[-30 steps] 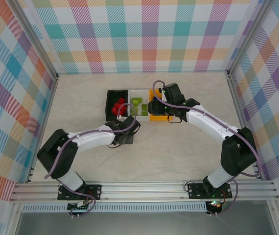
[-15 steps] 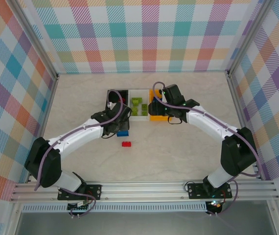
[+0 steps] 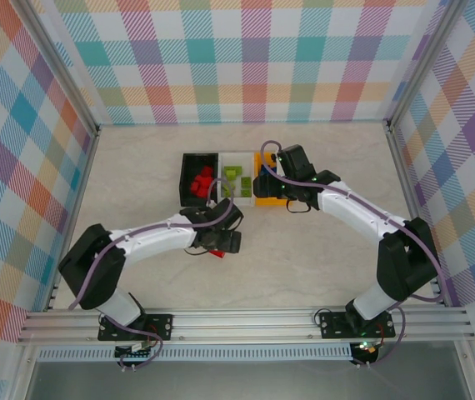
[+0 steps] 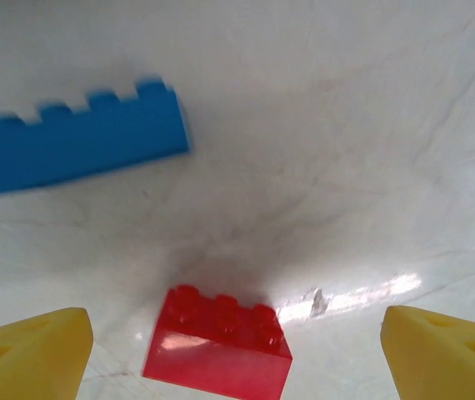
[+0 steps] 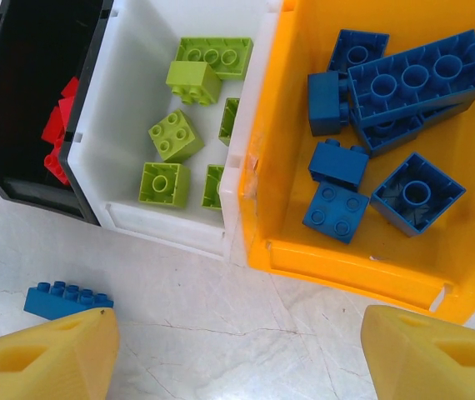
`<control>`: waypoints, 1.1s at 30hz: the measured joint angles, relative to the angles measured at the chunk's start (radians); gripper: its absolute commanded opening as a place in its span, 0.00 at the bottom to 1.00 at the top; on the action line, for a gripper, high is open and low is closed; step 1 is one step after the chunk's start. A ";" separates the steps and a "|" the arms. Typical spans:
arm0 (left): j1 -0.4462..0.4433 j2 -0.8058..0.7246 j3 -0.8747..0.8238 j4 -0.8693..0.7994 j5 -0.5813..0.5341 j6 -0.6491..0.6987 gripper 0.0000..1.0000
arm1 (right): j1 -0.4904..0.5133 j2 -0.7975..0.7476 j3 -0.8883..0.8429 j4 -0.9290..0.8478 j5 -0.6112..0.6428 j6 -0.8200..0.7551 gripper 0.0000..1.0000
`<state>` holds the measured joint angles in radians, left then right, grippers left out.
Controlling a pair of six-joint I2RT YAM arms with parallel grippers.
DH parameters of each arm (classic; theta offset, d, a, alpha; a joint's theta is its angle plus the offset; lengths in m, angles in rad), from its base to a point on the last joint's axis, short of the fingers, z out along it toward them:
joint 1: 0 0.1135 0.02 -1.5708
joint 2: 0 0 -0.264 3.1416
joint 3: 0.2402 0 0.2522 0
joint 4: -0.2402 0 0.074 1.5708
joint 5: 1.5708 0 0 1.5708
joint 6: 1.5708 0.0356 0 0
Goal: Sort the legos into containers by color
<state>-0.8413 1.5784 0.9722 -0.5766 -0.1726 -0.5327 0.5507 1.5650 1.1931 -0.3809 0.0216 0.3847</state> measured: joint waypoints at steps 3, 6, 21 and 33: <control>-0.008 0.010 -0.030 0.000 0.008 -0.011 0.91 | 0.000 0.000 0.000 0.000 0.000 0.000 0.77; -0.008 0.018 -0.041 0.001 0.007 -0.022 0.90 | 0.000 0.000 0.000 0.000 0.000 0.000 0.77; -0.007 0.097 -0.039 0.050 0.004 -0.003 0.52 | -0.001 0.000 -0.002 0.000 0.003 0.000 0.77; 0.087 -0.028 0.046 -0.034 -0.054 0.005 0.48 | -0.003 0.000 -0.002 0.000 0.004 0.000 0.77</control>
<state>-0.7540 1.5505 1.0180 -0.6106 -0.2264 -0.5282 0.5480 1.5646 1.1915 -0.3809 0.0254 0.3847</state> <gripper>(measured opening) 0.512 0.769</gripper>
